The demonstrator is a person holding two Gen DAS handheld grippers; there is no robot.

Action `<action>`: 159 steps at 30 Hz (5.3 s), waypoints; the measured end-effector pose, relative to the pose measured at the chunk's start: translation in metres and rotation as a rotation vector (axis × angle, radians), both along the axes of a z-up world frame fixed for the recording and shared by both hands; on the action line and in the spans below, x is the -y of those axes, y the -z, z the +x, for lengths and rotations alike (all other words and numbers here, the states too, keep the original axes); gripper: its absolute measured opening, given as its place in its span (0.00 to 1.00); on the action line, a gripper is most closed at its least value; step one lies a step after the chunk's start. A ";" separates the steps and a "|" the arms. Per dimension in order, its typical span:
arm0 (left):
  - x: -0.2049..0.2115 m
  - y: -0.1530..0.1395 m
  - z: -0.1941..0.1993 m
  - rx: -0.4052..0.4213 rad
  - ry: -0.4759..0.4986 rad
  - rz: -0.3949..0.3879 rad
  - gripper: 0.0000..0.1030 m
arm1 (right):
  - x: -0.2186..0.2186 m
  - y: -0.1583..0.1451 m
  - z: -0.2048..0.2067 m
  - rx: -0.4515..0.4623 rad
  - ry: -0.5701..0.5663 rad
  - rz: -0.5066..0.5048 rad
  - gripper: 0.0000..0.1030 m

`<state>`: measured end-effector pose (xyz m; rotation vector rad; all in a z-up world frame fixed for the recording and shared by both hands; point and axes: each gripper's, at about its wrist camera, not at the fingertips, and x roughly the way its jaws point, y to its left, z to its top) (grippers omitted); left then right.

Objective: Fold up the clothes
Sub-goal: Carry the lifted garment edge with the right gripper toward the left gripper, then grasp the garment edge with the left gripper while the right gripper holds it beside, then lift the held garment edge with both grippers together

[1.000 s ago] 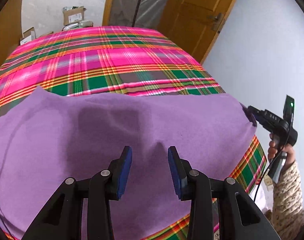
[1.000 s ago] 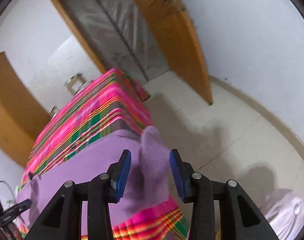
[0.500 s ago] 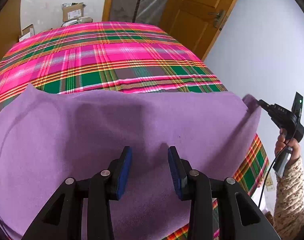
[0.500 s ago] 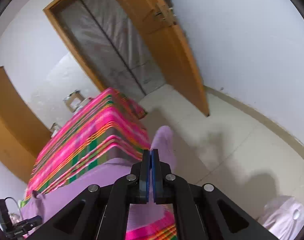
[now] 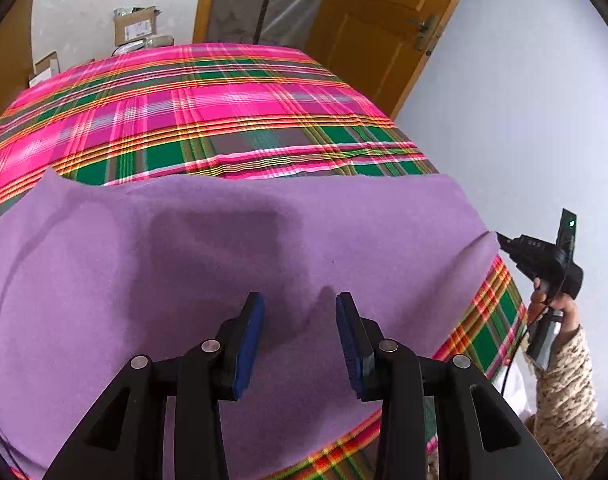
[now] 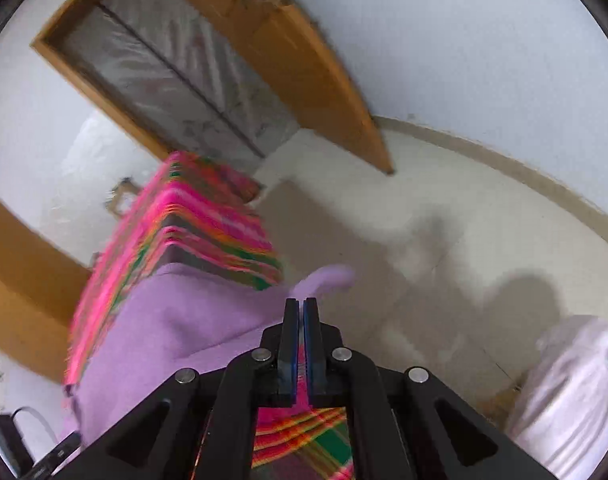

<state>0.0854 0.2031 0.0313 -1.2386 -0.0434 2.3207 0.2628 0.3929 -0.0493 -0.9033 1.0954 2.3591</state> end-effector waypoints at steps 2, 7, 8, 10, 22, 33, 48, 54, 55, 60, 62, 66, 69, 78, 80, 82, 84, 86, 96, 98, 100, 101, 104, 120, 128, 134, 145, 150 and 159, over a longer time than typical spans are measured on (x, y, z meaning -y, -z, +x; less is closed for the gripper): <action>0.005 -0.004 0.006 -0.012 -0.007 0.004 0.38 | 0.003 -0.004 0.010 -0.019 0.012 0.009 0.04; 0.019 -0.014 0.021 -0.043 -0.025 0.014 0.38 | 0.034 -0.011 0.047 -0.141 0.045 0.044 0.24; 0.022 -0.016 0.024 -0.050 -0.029 0.016 0.38 | 0.040 -0.011 0.053 -0.159 0.050 0.034 0.24; 0.028 -0.021 0.031 -0.059 -0.030 0.030 0.38 | 0.055 -0.011 0.063 -0.190 0.058 0.032 0.24; 0.068 -0.046 0.074 -0.110 -0.068 0.071 0.38 | 0.106 -0.019 0.049 -0.372 0.050 0.062 0.37; 0.094 -0.046 0.082 -0.116 -0.090 0.094 0.41 | 0.092 -0.039 0.007 -0.267 0.049 0.153 0.39; 0.217 -0.032 0.062 -0.083 -0.384 0.049 0.44 | 0.201 -0.092 -0.043 -0.234 -0.341 0.358 0.40; 0.242 -0.005 0.060 -0.032 -0.462 0.020 0.44 | 0.284 -0.080 -0.080 -0.177 -0.650 0.390 0.40; 0.243 0.000 0.059 -0.022 -0.463 0.011 0.44 | 0.297 -0.074 -0.084 -0.161 -0.696 0.398 0.40; 0.253 0.016 0.065 0.010 -0.479 -0.007 0.44 | 0.342 -0.056 -0.089 -0.108 -0.829 0.422 0.40; 0.258 0.023 0.067 0.027 -0.483 -0.014 0.44 | 0.353 -0.057 -0.091 -0.102 -0.852 0.446 0.40; 0.268 0.030 0.076 0.040 -0.493 -0.015 0.44 | 0.377 -0.066 -0.096 -0.125 -0.922 0.476 0.40; 0.274 0.031 0.082 0.037 -0.493 -0.005 0.44 | 0.397 -0.067 -0.102 -0.126 -0.965 0.479 0.40; 0.300 0.017 0.094 0.000 -0.547 0.043 0.44 | 0.462 -0.081 -0.104 -0.149 -1.154 0.522 0.40; 0.308 0.011 0.096 -0.015 -0.568 0.051 0.44 | 0.481 -0.085 -0.106 -0.165 -1.211 0.533 0.40; 0.316 0.005 0.099 -0.031 -0.589 0.059 0.44 | 0.499 -0.086 -0.108 -0.175 -1.270 0.531 0.40; 0.324 0.005 0.098 -0.027 -0.616 0.048 0.44 | 0.517 -0.082 -0.108 -0.165 -1.323 0.525 0.40; 0.332 0.006 0.098 -0.019 -0.628 0.052 0.44 | 0.536 -0.078 -0.108 -0.155 -1.380 0.520 0.40; 0.355 0.014 0.090 0.023 -0.650 0.108 0.44 | 0.613 -0.067 -0.096 -0.137 -1.580 0.554 0.40; 0.358 0.015 0.086 0.028 -0.648 0.112 0.44 | 0.626 -0.064 -0.096 -0.128 -1.603 0.575 0.40; 0.360 0.016 0.083 0.031 -0.643 0.107 0.44 | 0.637 -0.062 -0.094 -0.129 -1.613 0.616 0.40; 0.361 0.016 0.080 0.034 -0.639 0.108 0.44 | 0.642 -0.061 -0.093 -0.133 -1.615 0.637 0.40; 0.365 0.017 0.074 0.050 -0.626 0.132 0.44 | 0.653 -0.057 -0.092 -0.137 -1.635 0.649 0.40; 0.381 0.021 0.044 0.130 -0.634 0.169 0.46 | 0.702 -0.044 -0.089 -0.192 -1.603 0.783 0.40; 0.386 0.026 0.028 0.185 -0.625 0.199 0.52 | 0.690 -0.052 -0.096 -0.214 -1.561 0.711 0.08; 0.391 0.036 0.021 0.250 -0.603 0.324 0.53 | 0.680 -0.061 -0.092 -0.286 -1.547 0.648 0.07; 0.387 0.042 0.003 0.364 -0.532 0.446 0.52 | 0.665 -0.074 -0.080 -0.382 -1.539 0.567 0.07; 0.376 0.037 -0.010 0.377 -0.497 0.434 0.49 | 0.659 -0.078 -0.082 -0.404 -1.532 0.536 0.07; 0.376 0.017 0.002 0.312 -0.527 0.416 0.26 | 0.649 -0.086 -0.072 -0.446 -1.520 0.489 0.07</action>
